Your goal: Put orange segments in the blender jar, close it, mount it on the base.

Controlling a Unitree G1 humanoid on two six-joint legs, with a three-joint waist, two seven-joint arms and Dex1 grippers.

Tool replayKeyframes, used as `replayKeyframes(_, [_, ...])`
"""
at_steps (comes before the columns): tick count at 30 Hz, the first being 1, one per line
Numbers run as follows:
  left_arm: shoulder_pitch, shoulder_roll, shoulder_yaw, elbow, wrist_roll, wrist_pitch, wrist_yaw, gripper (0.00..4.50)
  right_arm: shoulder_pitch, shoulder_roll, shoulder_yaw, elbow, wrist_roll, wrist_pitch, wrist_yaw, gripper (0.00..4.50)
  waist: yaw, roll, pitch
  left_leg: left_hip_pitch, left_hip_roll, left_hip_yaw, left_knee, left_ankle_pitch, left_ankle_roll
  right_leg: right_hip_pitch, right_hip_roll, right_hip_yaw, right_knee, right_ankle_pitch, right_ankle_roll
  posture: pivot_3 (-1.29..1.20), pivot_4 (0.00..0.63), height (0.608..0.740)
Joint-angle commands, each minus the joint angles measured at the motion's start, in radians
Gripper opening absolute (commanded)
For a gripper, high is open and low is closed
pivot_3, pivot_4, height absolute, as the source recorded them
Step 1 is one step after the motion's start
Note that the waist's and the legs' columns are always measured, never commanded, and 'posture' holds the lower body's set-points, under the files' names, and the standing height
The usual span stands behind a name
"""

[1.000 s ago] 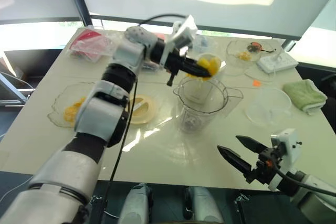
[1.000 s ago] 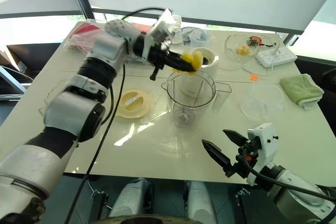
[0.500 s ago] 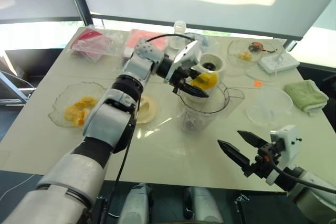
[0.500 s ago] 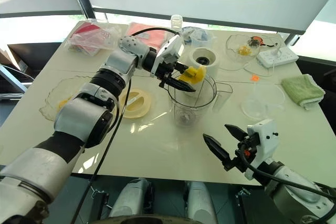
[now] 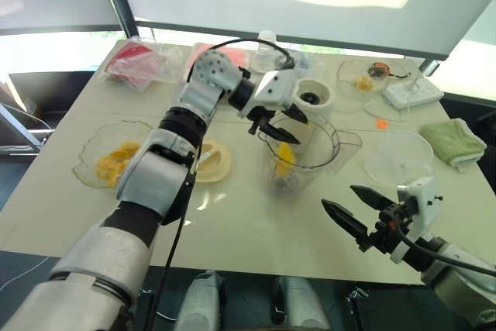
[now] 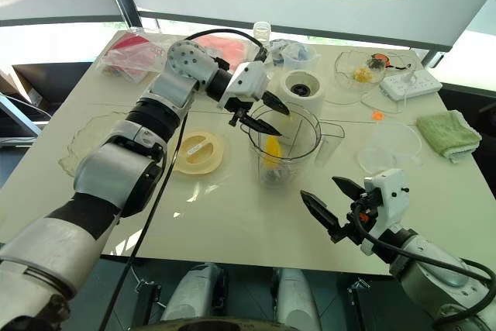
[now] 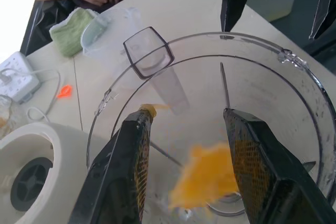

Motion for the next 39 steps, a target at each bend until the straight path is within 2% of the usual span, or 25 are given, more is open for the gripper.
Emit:
replayKeyframes(1, [-0.032,-0.003,0.010,0.007,0.002,-0.013,0.017,2.24,0.009,0.012,-0.011,-0.018,-0.009,-0.020,0.003,4.50,0.000,0.000,0.000,0.000,0.000,0.000,0.000,0.000,0.000,0.000,0.000,0.000,0.000,0.000,0.000,0.00,0.150,0.740])
replayKeyframes(4, [-0.049,-0.012,0.047,0.018,-0.031,0.025,0.041,2.24,0.019,0.025,-0.014,-0.014,-0.032,-0.030,0.000,4.50,-0.001,0.000,0.000,0.000,0.000,0.000,0.000,0.000,0.000,0.000,0.000,0.000,0.000,0.000,0.000,0.00,0.150,0.740])
replayKeyframes(8, [-0.091,-0.016,0.178,-0.001,-0.155,0.207,0.119,2.24,0.026,0.068,-0.011,0.026,-0.153,-0.075,-0.037,4.50,-0.001,0.000,0.000,0.000,0.000,0.000,0.000,0.000,0.000,0.000,0.000,0.000,0.000,0.000,0.000,0.00,0.150,0.740])
replayKeyframes(11, [-0.046,0.030,0.259,-0.156,-0.270,0.414,0.114,2.24,0.052,0.108,-0.018,0.070,-0.261,-0.125,-0.057,4.50,-0.004,0.001,0.000,0.000,0.000,-0.001,0.000,0.000,0.000,0.000,0.000,0.000,0.000,0.000,0.001,0.00,0.150,0.740])
replayKeyframes(15, [0.110,0.096,0.288,-0.507,-0.378,0.687,0.178,2.24,0.047,0.161,-0.045,0.125,-0.373,-0.208,-0.085,4.50,-0.015,0.008,-0.002,0.001,0.001,-0.001,-0.001,0.000,0.000,-0.001,0.000,0.001,0.002,0.000,0.001,0.00,0.150,0.740])
replayKeyframes(18, [0.272,0.136,0.313,-0.804,-0.479,0.910,0.292,2.24,0.024,0.201,-0.068,0.167,-0.441,-0.257,-0.114,4.50,-0.026,0.008,-0.002,0.002,0.002,-0.002,-0.001,0.000,0.000,0.000,0.001,0.001,0.003,0.000,0.001,0.00,0.150,0.740])
replayKeyframes(22, [0.501,0.190,0.295,-1.131,-0.562,1.039,0.371,2.24,-0.009,0.246,-0.118,0.218,-0.519,-0.286,-0.191,4.50,-0.031,0.011,-0.003,0.003,0.003,-0.002,-0.001,0.001,-0.001,0.000,0.000,0.002,0.003,0.000,0.001,0.00,0.150,0.740])
replayKeyframes(25, [0.624,0.226,0.282,-1.271,-0.594,1.079,0.421,2.24,-0.047,0.263,-0.167,0.274,-0.552,-0.280,-0.239,4.50,-0.028,0.011,-0.003,0.003,0.003,0.000,-0.001,0.001,-0.001,0.000,0.000,0.004,0.004,0.000,0.001,0.00,0.150,0.740])
replayKeyframes(28, [0.692,0.263,0.270,-1.330,-0.597,1.078,0.452,2.24,-0.096,0.257,-0.196,0.351,-0.568,-0.277,-0.246,4.50,-0.026,0.012,-0.003,0.006,0.002,0.000,-0.001,0.002,-0.002,0.003,0.000,0.004,0.004,0.000,0.000,0.00,0.150,0.740])
replayKeyframes(32, [0.748,0.308,0.245,-1.355,-0.581,1.044,0.459,2.24,-0.197,0.230,-0.189,0.503,-0.619,-0.315,-0.236,4.50,-0.032,0.014,-0.002,0.016,0.002,0.000,-0.001,0.001,-0.002,0.012,0.000,0.004,0.002,0.000,0.000,0.00,0.150,0.740])
replayKeyframes(39, [0.778,0.351,0.218,-1.363,-0.612,1.016,0.435,2.24,-0.336,0.201,-0.153,0.733,-0.694,-0.402,-0.196,4.50,-0.038,0.016,-0.002,0.016,0.001,0.001,-0.003,0.001,-0.002,0.011,0.000,0.004,0.002,0.000,0.000,0.00,0.150,0.740])
